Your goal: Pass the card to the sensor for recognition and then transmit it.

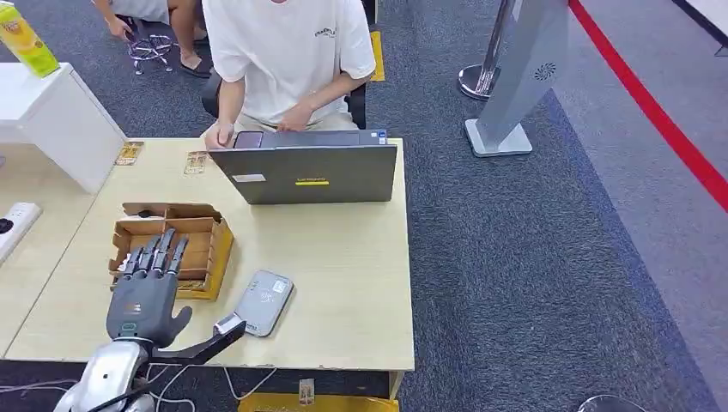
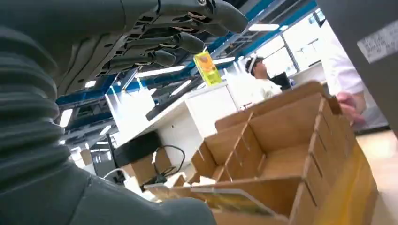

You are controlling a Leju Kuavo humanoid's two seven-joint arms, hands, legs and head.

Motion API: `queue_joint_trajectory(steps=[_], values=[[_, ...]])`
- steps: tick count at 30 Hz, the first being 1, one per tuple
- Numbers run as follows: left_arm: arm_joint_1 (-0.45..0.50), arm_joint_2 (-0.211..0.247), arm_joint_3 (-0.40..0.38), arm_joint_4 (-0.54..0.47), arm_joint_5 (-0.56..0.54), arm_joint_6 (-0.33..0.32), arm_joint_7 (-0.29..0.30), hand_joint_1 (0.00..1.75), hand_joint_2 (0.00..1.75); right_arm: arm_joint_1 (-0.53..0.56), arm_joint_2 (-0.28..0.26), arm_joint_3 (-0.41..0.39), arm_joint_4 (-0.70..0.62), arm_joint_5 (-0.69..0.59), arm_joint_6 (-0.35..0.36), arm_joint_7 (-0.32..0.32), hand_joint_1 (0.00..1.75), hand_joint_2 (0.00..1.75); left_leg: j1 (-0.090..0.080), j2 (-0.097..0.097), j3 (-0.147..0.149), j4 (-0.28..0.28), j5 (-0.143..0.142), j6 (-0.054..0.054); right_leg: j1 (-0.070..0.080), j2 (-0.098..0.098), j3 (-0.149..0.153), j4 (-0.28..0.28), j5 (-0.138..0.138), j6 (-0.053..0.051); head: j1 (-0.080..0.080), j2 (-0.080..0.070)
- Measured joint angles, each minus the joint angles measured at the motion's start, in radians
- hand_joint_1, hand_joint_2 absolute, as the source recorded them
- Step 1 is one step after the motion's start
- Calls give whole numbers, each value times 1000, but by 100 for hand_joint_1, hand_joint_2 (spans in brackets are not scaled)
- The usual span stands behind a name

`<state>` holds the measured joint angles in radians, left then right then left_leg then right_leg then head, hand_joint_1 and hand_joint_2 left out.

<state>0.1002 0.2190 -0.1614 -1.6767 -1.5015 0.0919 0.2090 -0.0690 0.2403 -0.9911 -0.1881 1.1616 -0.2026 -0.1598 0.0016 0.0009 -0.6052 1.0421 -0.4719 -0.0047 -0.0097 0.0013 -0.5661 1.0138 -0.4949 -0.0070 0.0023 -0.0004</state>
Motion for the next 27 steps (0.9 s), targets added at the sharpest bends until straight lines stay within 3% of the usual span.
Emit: queue_joint_trajectory(steps=[27], values=[[29, -65, 86, 104, -19, 58, 9, 0, 175, 1, -11, 14, 0, 21, 17, 11, 0, 0, 0, 0, 0, 0, 0, 0, 0, 0, 0, 0, 0, 0, 0, 0]])
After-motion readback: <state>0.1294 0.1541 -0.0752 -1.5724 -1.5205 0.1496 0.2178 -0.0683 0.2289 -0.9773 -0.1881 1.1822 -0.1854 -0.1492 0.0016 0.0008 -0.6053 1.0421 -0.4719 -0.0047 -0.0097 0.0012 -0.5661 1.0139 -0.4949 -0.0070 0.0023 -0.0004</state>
